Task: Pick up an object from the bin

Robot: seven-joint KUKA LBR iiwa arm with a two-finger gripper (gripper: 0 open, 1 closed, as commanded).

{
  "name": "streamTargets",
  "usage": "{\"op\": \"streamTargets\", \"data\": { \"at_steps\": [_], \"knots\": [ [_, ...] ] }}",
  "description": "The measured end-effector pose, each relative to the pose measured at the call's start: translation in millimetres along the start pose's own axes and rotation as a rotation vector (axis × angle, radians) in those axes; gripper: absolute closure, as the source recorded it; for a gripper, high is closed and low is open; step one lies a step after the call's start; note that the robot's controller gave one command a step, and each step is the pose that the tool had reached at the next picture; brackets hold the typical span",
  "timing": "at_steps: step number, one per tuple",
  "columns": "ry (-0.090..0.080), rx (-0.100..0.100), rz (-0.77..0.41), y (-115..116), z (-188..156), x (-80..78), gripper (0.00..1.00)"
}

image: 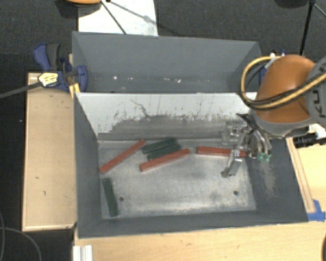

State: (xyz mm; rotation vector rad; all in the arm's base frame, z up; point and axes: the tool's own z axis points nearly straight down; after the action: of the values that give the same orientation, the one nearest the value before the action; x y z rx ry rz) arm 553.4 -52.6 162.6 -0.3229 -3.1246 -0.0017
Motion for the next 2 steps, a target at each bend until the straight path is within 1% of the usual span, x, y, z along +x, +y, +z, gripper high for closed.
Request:
{"op": "streamTargets", "data": {
  "at_steps": [1, 2],
  "knots": [
    [-0.002, 0.0, 0.0, -0.4, -0.9, -0.8, 0.0],
    [-0.011, -0.001, 0.013, -6.2, 51.4, -28.5, 0.0]
  ]
}}
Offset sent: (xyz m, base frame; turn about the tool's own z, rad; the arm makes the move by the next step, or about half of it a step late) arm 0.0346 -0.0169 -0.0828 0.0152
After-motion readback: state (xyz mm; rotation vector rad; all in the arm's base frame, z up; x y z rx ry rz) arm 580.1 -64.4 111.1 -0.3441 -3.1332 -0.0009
